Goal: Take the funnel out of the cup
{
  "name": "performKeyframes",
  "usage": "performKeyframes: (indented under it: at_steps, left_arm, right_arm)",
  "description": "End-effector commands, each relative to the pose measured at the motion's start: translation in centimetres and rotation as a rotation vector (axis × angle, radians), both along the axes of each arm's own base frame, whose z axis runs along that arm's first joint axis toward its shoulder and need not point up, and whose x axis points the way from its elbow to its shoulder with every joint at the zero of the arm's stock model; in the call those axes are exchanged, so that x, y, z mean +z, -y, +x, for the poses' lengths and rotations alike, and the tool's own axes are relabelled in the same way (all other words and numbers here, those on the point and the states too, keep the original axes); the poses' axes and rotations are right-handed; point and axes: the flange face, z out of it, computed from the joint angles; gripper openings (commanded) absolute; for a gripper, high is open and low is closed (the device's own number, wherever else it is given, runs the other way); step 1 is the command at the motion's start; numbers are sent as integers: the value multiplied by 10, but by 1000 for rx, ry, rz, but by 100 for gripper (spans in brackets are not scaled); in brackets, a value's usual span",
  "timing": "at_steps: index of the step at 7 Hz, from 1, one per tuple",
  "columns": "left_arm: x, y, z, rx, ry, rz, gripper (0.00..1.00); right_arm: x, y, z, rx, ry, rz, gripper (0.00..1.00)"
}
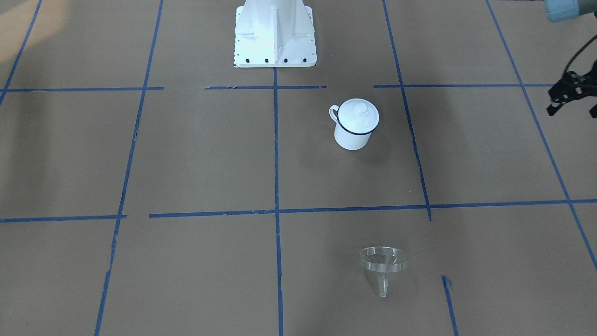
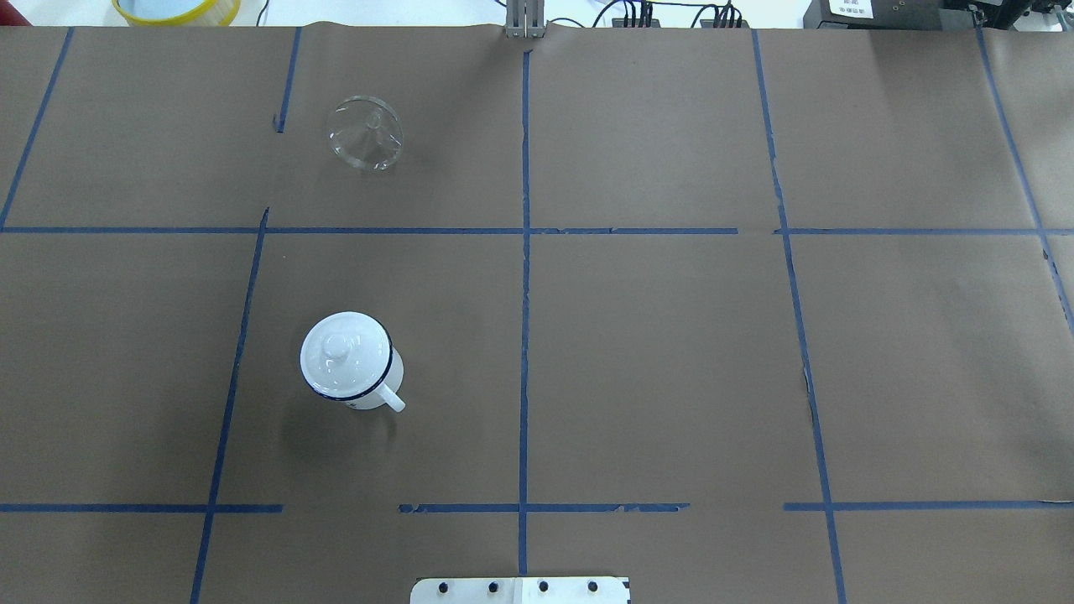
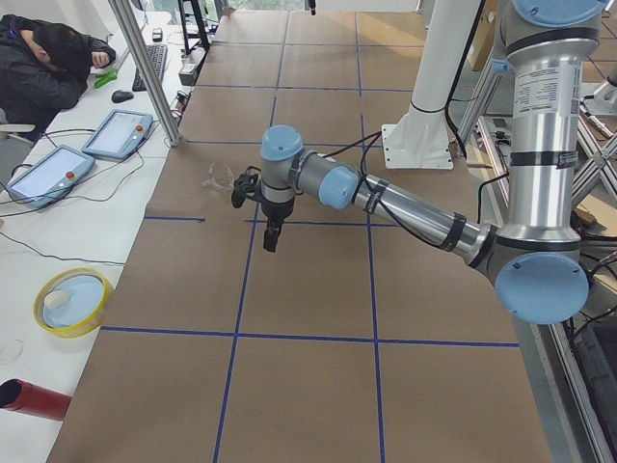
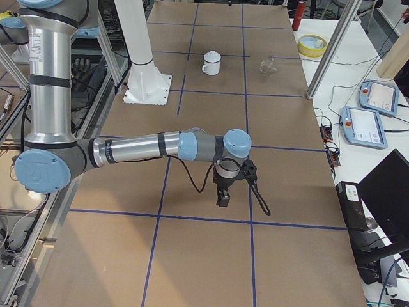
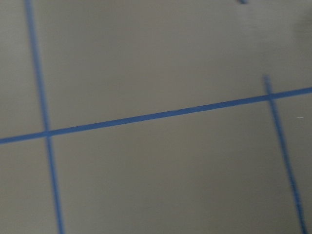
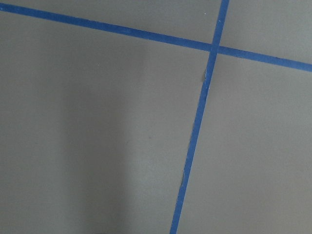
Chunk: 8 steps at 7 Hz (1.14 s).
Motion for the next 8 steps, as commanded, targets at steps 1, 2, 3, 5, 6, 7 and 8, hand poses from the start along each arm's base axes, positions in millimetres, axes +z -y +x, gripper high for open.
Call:
performKeyframes:
  at_steps: [1,2,3,5,6,7,8]
  left_arm:
    - [89,-29,-59,23,21,-60,100]
    - [110,-36,-77,98,35,4,100]
    - [114,-42,-103,53,35,-11,100]
    - [122,-44,-102,52,10,-71,100]
    - [114,-43,-102,52,14,-56,100]
    - [114,-42,-102,53,13,-52,100]
    - [107,-39,-102,54,16,-31,100]
  right_arm:
    - [-1,0,0,0,0,1,100]
    - [-1,0,0,0,0,1,100]
    - [-1,0,0,0,0,1,100]
    - [-1,0,0,0,0,1,100]
    - [0,0,0,0,0,0,100]
    - [-1,0,0,0,0,1,100]
    - [-1,1,0,0,0,3,100]
